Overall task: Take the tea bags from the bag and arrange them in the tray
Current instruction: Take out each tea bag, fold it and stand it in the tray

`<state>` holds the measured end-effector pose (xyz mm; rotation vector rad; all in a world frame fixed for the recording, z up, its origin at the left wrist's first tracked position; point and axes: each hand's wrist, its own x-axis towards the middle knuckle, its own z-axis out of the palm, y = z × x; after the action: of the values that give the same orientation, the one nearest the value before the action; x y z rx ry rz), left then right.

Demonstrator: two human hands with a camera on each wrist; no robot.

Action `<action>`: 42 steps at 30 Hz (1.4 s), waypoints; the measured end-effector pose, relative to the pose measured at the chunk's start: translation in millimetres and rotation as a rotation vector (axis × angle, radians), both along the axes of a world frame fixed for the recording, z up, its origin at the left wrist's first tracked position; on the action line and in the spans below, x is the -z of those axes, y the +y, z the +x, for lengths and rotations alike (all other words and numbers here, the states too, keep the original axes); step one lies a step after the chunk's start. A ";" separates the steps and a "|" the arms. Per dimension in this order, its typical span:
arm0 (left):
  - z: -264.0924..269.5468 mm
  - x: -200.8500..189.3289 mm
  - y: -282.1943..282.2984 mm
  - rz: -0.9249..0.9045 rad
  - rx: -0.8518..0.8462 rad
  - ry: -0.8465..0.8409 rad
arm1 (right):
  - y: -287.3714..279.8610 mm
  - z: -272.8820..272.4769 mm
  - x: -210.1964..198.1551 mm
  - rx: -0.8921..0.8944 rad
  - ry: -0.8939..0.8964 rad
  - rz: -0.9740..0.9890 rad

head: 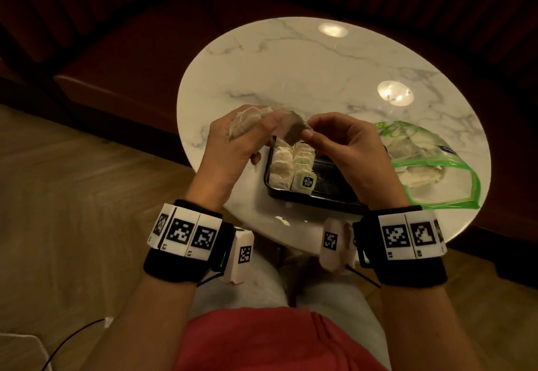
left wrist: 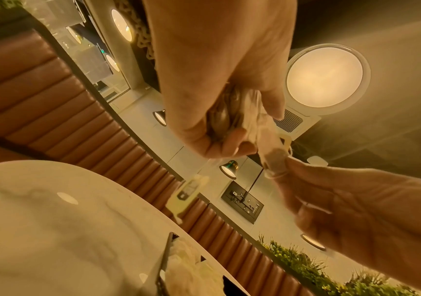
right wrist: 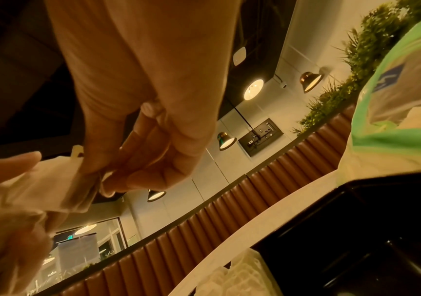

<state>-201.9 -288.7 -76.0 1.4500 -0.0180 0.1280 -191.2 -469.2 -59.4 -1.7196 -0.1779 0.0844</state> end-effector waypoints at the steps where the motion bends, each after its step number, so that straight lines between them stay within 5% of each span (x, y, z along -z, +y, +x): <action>1: 0.6 0.2 1.8 0.001 -0.013 0.013 | -0.6 -0.4 -0.7 -0.016 0.000 -0.006; 5: 1.5 -1.2 8.7 -0.033 -0.026 0.124 | -3.4 -3.6 -3.2 -0.071 0.036 -0.020; 12: -5.2 -9.5 4.4 0.128 0.222 0.374 | -4.7 -5.7 -4.2 -0.169 0.041 -0.122; 17: -7.1 -7.6 1.3 0.096 0.265 0.394 | -6.8 -5.7 -4.3 -0.173 0.034 -0.116; 27: -9.9 -14.6 -1.4 -0.255 0.272 0.434 | -14.2 -5.8 -6.0 -0.171 0.056 -0.045; 42: -11.1 -18.1 1.2 -0.363 0.303 0.399 | -15.7 -6.2 -2.0 -0.130 0.103 0.141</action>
<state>-213.0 -287.5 -58.0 1.0741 0.1064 -0.3890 -197.4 -485.0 -57.4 -1.5582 -0.2144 0.2506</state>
